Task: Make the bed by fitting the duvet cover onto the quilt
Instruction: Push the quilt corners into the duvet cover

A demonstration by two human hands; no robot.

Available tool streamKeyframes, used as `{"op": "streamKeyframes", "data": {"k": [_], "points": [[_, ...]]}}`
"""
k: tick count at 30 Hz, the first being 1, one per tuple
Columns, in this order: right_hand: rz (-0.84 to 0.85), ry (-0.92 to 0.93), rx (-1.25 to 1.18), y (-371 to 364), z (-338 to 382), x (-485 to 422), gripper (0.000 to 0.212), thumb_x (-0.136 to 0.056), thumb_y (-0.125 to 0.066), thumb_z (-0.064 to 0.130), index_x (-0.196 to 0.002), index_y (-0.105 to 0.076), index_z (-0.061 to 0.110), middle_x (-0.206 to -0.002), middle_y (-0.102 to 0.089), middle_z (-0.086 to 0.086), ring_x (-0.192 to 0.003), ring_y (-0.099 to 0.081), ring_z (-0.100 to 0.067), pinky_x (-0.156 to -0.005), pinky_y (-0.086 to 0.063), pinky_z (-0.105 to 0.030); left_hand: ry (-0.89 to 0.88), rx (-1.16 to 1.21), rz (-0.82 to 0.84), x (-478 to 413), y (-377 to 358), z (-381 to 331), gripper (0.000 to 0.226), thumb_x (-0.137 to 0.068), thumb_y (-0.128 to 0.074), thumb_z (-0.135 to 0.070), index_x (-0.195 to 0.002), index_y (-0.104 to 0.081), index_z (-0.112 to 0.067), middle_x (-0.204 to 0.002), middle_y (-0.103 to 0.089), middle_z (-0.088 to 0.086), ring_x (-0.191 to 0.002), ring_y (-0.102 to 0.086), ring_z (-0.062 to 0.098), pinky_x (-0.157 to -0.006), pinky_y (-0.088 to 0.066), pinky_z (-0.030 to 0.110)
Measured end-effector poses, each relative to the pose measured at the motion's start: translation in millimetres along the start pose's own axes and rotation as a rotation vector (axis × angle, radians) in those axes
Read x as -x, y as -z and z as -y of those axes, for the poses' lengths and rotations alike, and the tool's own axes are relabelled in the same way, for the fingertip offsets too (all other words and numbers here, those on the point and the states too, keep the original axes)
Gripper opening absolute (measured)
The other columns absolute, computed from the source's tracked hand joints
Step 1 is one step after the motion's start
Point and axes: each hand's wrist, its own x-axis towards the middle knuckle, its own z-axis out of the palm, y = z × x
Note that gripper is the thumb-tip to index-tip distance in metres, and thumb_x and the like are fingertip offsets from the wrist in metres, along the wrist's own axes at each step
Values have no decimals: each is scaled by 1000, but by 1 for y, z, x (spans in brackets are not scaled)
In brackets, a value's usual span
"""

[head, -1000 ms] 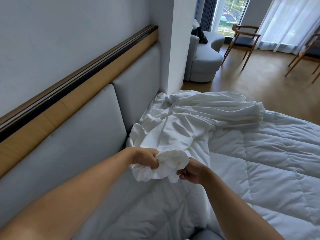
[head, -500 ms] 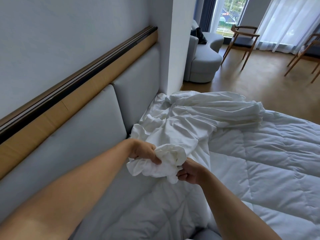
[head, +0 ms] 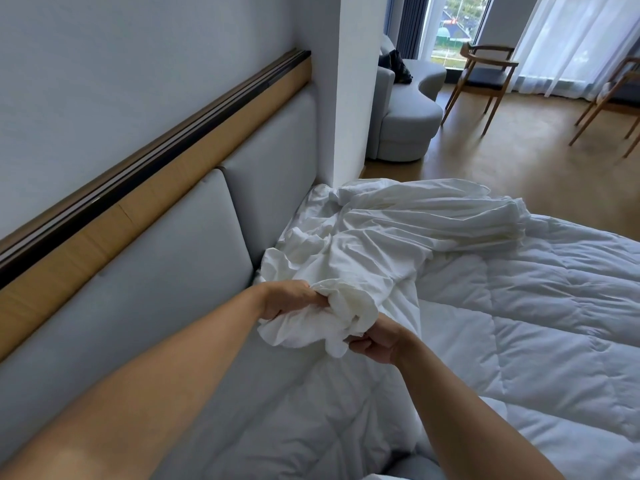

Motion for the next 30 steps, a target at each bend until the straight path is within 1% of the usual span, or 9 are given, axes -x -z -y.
{"op": "streamKeyframes", "data": {"k": [3, 5, 9, 13, 19, 22, 25, 28, 30], "points": [[-37, 54, -90, 1, 1, 1, 28, -96, -38, -6, -96, -60, 10, -70, -43, -2, -53, -27, -6, -43, -16, -17, -52, 21, 43, 6, -1, 8, 71, -77, -82, -53, -123, -66, -1, -113, -70, 14, -103, -66, 29, -103, -48, 46], [-52, 87, -69, 0, 4, 2, 28, -95, -37, -6, -99, -60, 10, -71, -44, -2, -54, -26, -7, -46, -14, -19, -132, 13, 12, 8, -7, 10, 55, -76, -86, -41, -117, -70, -8, -113, -72, 15, -102, -68, 30, -96, -53, 46], [-96, 149, -25, -4, 7, 1, 28, -94, -38, -4, -91, -60, 12, -70, -43, 0, -55, -26, -8, -45, -15, -19, -294, -158, -54, 11, -16, 5, 14, -74, -80, -22, -80, -74, -33, -81, -71, -10, -78, -67, 8, -71, -52, 24], [-101, 140, -109, -7, 4, 0, 30, -95, -38, -3, -82, -59, 15, -65, -39, 2, -53, -23, -7, -39, -20, -16, -295, -195, -40, 17, -10, -3, 29, -91, -65, -9, -72, -69, -31, -72, -64, -17, -71, -60, 1, -70, -47, 19], [-50, -60, -141, -2, -3, 9, 26, -95, -42, -2, -79, -52, 16, -62, -48, 2, -48, -24, -5, -38, -21, -14, -350, -146, -213, 9, -18, -17, 16, -95, -61, -14, -85, -62, -26, -80, -64, -12, -78, -59, 7, -73, -49, 24], [42, -105, 53, 1, 0, 20, 9, -83, -67, 6, -85, -61, 12, -66, -60, 0, -52, -30, -6, -42, -26, -15, -304, -218, -214, 0, -26, -18, 14, -95, -63, -12, -85, -61, -21, -85, -62, -4, -79, -56, 12, -74, -49, 28], [4, -74, 71, -4, -2, 17, 37, -62, -84, 28, -90, -66, 13, -72, -64, -2, -54, -42, -10, -44, -30, -18, -228, -276, -211, -5, -33, -21, 8, -91, -65, -12, -94, -69, -17, -97, -70, 3, -88, -63, 13, -89, -55, 35], [-104, 0, -55, -11, -6, 6, 26, -74, -78, 35, -91, -69, 18, -73, -59, -1, -52, -38, -10, -42, -25, -19, -186, -350, -155, -7, -36, -28, 21, -90, -63, -15, -111, -61, -13, -110, -70, 10, -102, -64, 18, -99, -52, 44], [-169, 45, -86, -12, -7, 1, 14, -84, -73, 27, -93, -69, 17, -75, -59, -2, -53, -39, -10, -42, -28, -20, -113, -619, -246, -10, -33, -28, 39, -86, -62, -35, -119, -46, -22, -120, -62, 5, -119, -54, 25, -107, -40, 45]]}}
